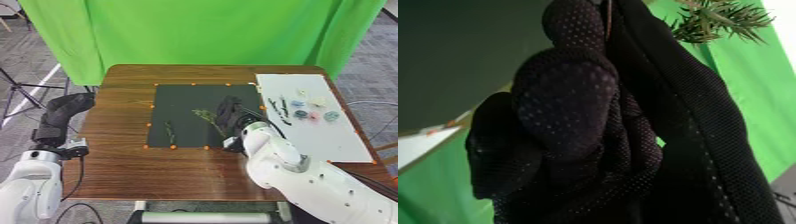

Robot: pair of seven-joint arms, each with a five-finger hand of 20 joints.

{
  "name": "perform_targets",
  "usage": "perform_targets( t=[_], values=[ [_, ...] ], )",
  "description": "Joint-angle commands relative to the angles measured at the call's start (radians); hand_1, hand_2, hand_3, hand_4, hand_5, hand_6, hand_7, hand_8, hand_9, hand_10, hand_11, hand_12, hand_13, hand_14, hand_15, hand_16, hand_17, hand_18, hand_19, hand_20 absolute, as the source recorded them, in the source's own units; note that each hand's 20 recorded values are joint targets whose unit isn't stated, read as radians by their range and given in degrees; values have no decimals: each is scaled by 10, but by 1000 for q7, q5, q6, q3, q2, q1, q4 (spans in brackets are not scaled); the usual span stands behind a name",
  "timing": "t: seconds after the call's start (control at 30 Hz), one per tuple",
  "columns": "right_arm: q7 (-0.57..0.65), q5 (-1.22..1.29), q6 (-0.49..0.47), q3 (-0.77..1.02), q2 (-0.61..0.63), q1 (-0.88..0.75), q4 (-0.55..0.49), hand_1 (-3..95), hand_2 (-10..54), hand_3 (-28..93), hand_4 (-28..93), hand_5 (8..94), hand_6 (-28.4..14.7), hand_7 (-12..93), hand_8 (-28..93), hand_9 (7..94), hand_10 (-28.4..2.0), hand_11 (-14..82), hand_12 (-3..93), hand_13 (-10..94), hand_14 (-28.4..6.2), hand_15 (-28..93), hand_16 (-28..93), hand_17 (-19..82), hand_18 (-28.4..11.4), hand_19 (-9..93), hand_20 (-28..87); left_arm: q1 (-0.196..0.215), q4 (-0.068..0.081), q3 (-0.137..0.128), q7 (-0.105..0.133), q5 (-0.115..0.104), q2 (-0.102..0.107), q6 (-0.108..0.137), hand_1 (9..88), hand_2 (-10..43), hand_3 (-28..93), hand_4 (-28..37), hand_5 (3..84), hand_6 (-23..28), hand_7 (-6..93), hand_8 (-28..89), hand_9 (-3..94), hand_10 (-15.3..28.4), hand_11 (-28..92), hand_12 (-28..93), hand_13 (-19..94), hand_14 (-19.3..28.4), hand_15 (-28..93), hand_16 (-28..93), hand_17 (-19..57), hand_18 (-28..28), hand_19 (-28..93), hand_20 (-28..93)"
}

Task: Arrange flowers

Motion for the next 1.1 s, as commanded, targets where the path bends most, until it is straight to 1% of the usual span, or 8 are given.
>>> perform_targets(
  t=[0.03, 0.2, 0.3, 0.47, 0.57, 0.73, 0.87, 1.1],
  values=[
    [16, -15, -20, -33, -41, 14, 26, 678, -95, 465, -30, 760, -38, 305, 179, 937, -108, 158, 408, 937, -20, 477, 280, 710, -56, 835, 390, -8, -7, -6, -27, 15, -4, -46, 312, 117, 608, -246, 510, 60, 156, -80, 517, 168, 228, 80, 400, 191, 198, -52, 66, 129, 208, 125],
    [26, 11, -22, -42, -70, 28, 51, 674, -95, 464, -27, 758, -38, 304, 177, 936, -103, 150, 407, 937, -20, 473, 280, 710, -56, 834, 388, -4, -9, -9, -36, 15, -5, -54, 312, 117, 607, -245, 510, 61, 155, -80, 516, 167, 228, 80, 400, 192, 198, -52, 65, 128, 206, 125],
    [33, 55, -25, -34, -90, 36, 64, 667, -95, 467, -27, 759, -39, 302, 178, 937, -104, 154, 400, 937, -20, 471, 281, 710, -57, 834, 387, -6, -10, -9, -42, 17, -6, -65, 311, 116, 607, -244, 510, 60, 155, -80, 516, 167, 228, 80, 400, 192, 199, -51, 63, 130, 206, 125],
    [38, 92, -18, -37, -117, 51, 81, 659, -95, 461, -32, 763, -43, 291, 181, 935, -106, 161, 384, 937, -22, 471, 280, 712, -57, 833, 384, -6, -12, -9, -47, 17, -5, -72, 311, 116, 607, -244, 508, 61, 154, -79, 516, 167, 228, 80, 399, 194, 199, -50, 60, 131, 205, 125],
    [37, 94, -20, -40, -124, 54, 85, 655, -95, 456, -31, 763, -44, 282, 189, 930, -108, 175, 366, 937, -23, 471, 276, 712, -58, 833, 382, -9, -11, -10, -54, 20, -7, -85, 311, 116, 605, -245, 507, 61, 154, -79, 515, 168, 227, 80, 400, 195, 199, -49, 59, 131, 204, 124],
    [37, 106, -32, -37, -136, 54, 90, 643, -95, 458, -29, 763, -43, 277, 191, 930, -108, 174, 360, 937, -25, 469, 275, 713, -60, 832, 380, -2, -14, -16, -58, 18, -8, -85, 310, 115, 604, -243, 507, 61, 153, -79, 514, 168, 226, 81, 400, 196, 200, -49, 59, 131, 203, 124],
    [41, 111, -36, -36, -142, 54, 90, 629, -95, 453, -26, 760, -46, 270, 192, 926, -106, 176, 357, 937, -27, 468, 274, 714, -60, 831, 379, -5, -13, -18, -63, 21, -9, -97, 310, 115, 604, -242, 506, 61, 152, -78, 513, 168, 224, 80, 401, 197, 201, -48, 58, 131, 202, 124],
    [43, 120, -48, -32, -144, 50, 89, 618, -95, 396, 14, 753, -51, 229, 215, 912, -116, 209, 324, 937, -26, 460, 278, 711, -58, 830, 377, -4, -13, -22, -68, 20, -11, -103, 310, 110, 607, -240, 505, 61, 152, -78, 512, 168, 225, 82, 402, 199, 207, -46, 56, 131, 199, 124]
  ],
)
